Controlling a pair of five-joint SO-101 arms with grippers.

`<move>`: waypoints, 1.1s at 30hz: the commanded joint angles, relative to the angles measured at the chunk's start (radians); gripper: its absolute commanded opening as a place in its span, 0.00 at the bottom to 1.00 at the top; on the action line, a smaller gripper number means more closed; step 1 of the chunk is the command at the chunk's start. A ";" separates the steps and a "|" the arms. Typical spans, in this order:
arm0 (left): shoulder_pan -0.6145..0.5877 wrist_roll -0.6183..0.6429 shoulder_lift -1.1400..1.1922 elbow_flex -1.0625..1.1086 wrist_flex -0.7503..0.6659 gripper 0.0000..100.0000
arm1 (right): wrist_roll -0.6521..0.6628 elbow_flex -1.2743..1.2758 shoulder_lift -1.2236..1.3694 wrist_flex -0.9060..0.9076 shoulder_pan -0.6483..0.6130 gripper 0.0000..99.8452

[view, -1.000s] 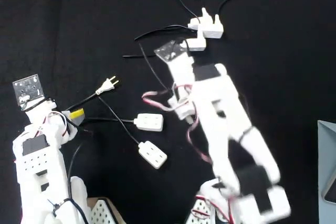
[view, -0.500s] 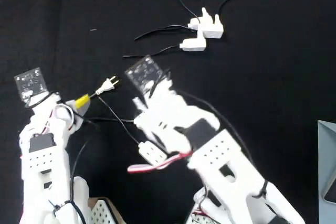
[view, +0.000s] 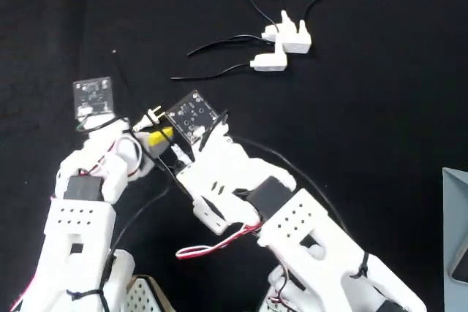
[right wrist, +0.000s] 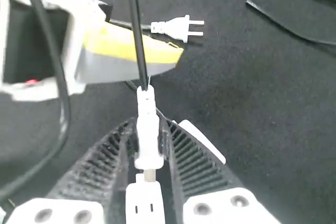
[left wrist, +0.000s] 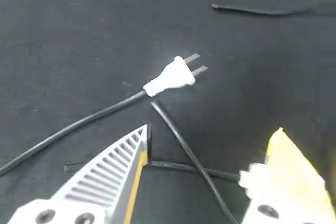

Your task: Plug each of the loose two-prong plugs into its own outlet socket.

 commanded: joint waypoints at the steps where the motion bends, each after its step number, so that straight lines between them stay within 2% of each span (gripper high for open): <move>1: 0.067 0.008 -0.020 -0.117 0.083 0.35 | -0.009 -0.008 -0.022 -0.018 -0.012 0.01; 6: 0.130 0.008 -0.098 -0.137 0.176 0.35 | -0.009 -0.004 -0.021 -0.015 -0.005 0.01; 12: 0.182 0.008 -0.387 -0.079 0.270 0.35 | -0.009 0.008 -0.024 -0.020 0.012 0.01; 16: 0.213 0.008 -0.540 0.016 0.279 0.35 | -0.009 0.008 -0.025 -0.017 0.051 0.01; 19: 0.133 0.008 -0.595 0.048 0.279 0.35 | -0.009 0.008 -0.025 -0.012 0.091 0.01; 25: -0.131 -0.002 -0.617 0.097 0.279 0.35 | -0.009 0.027 -0.019 0.002 0.172 0.01; 28: -0.237 -0.055 -0.617 0.160 0.272 0.35 | -0.026 0.051 -0.019 -0.002 0.187 0.01; 33: -0.268 -0.163 -0.612 0.252 0.229 0.35 | -0.103 0.047 0.007 -0.002 0.216 0.01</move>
